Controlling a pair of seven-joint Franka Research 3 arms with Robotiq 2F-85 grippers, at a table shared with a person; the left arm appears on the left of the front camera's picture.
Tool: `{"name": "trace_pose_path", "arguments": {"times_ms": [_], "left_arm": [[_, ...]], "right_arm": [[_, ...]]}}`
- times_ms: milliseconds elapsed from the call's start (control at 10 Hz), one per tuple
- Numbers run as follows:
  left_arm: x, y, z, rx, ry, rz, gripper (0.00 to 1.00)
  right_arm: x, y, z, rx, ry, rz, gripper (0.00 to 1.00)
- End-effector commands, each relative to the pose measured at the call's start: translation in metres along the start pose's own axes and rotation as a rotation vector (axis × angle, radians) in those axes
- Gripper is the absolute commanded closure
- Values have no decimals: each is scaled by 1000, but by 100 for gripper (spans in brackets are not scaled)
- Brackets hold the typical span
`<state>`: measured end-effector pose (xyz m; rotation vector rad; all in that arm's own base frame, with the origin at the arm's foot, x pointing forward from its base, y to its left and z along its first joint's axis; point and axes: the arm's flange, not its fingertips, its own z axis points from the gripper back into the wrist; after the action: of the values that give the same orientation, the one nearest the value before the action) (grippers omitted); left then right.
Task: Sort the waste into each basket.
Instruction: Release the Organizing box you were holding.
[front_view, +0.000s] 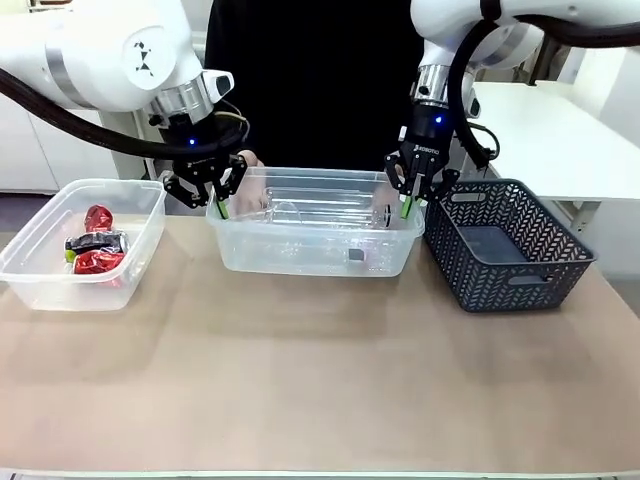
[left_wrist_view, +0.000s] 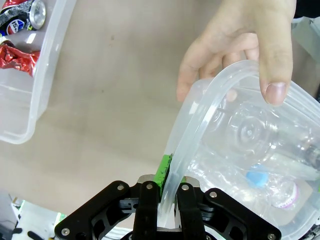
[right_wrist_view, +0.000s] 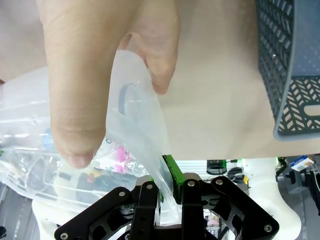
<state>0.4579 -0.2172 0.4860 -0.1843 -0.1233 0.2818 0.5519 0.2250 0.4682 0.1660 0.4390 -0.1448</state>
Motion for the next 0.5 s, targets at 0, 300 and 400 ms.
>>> {"name": "trace_pose_path", "arguments": {"times_ms": [0,300,400], "left_arm": [[-2,3,2,-7,-8,30,96],[-2,3,2,-7,-8,30,96],[-2,3,2,-7,-8,30,96]], "right_arm": [[-4,0,1,14,-3,-14,94],[-4,0,1,14,-3,-14,94],[-4,0,1,14,-3,-14,94]]}}
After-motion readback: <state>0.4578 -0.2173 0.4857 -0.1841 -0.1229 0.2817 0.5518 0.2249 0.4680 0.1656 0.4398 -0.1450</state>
